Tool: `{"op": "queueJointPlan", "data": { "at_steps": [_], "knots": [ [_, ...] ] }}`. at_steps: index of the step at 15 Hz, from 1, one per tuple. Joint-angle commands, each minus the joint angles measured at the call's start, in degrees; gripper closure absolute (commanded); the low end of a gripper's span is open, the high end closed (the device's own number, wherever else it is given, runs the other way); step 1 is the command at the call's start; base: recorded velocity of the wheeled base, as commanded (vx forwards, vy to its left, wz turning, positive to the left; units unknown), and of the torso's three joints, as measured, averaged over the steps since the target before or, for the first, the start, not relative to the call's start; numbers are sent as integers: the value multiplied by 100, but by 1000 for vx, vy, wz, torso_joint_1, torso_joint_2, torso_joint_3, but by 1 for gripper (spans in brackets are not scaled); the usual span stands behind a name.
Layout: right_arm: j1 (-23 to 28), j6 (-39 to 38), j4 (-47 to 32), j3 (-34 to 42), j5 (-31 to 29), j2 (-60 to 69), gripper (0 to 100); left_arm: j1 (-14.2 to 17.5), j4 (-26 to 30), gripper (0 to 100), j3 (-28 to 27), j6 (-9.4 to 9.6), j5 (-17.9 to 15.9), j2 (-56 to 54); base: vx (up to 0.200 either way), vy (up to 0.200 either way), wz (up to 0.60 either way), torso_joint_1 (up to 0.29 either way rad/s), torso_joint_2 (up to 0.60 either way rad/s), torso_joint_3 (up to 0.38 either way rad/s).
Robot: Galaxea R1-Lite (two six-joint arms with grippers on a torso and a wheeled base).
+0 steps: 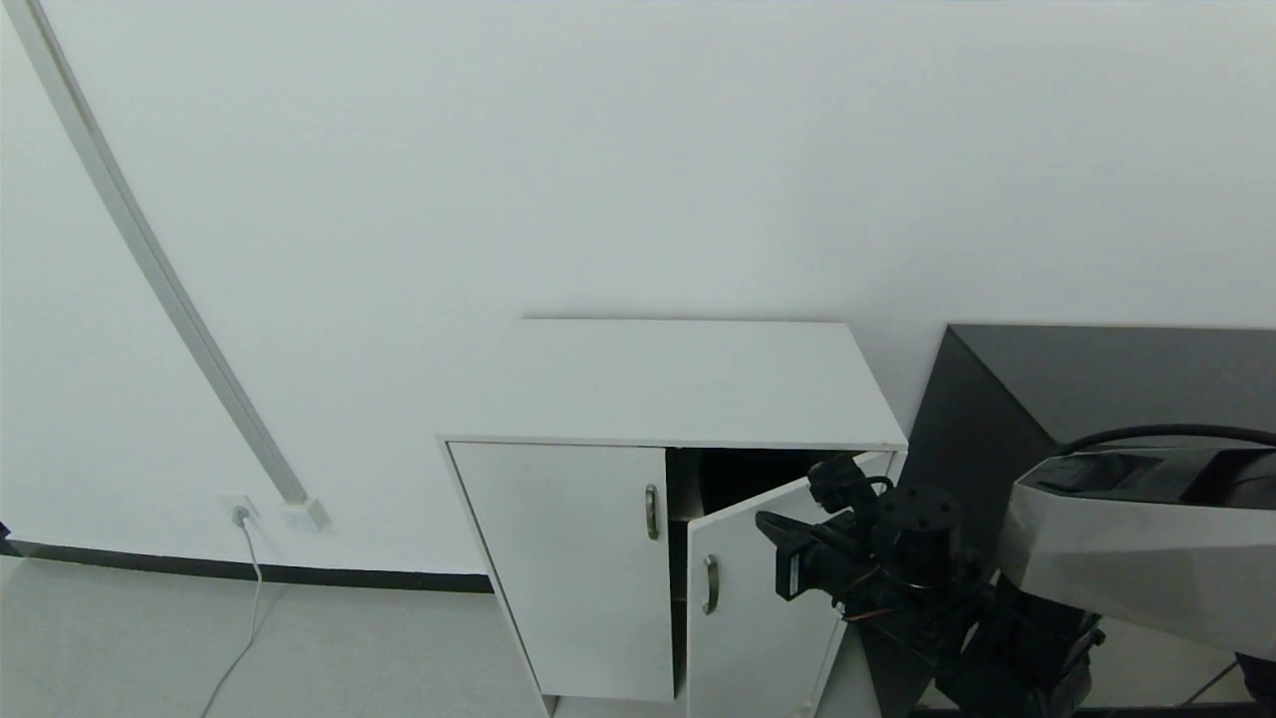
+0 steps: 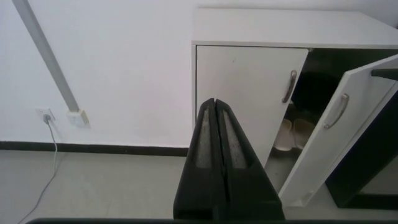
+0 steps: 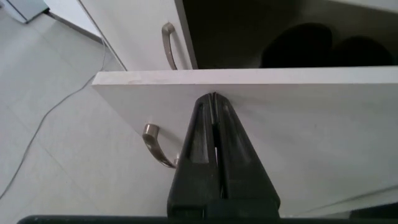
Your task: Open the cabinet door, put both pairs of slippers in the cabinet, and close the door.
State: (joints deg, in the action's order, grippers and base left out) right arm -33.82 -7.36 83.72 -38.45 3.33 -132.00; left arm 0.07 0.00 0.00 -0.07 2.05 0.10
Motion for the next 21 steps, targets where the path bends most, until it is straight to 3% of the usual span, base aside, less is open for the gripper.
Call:
{"op": "queueJointPlan", "data": {
  "at_steps": [1, 21],
  "knots": [
    [15, -2, -23, -189, 1, -151, 100, 1, 0, 100, 0, -1, -3, -1, 0, 0, 0, 0, 0, 0],
    [314, -63, -1086, -1648, 10, -564, 100, 1, 0, 100, 0, -1, -3, -1, 0, 0, 0, 0, 0, 0]
  ]
}}
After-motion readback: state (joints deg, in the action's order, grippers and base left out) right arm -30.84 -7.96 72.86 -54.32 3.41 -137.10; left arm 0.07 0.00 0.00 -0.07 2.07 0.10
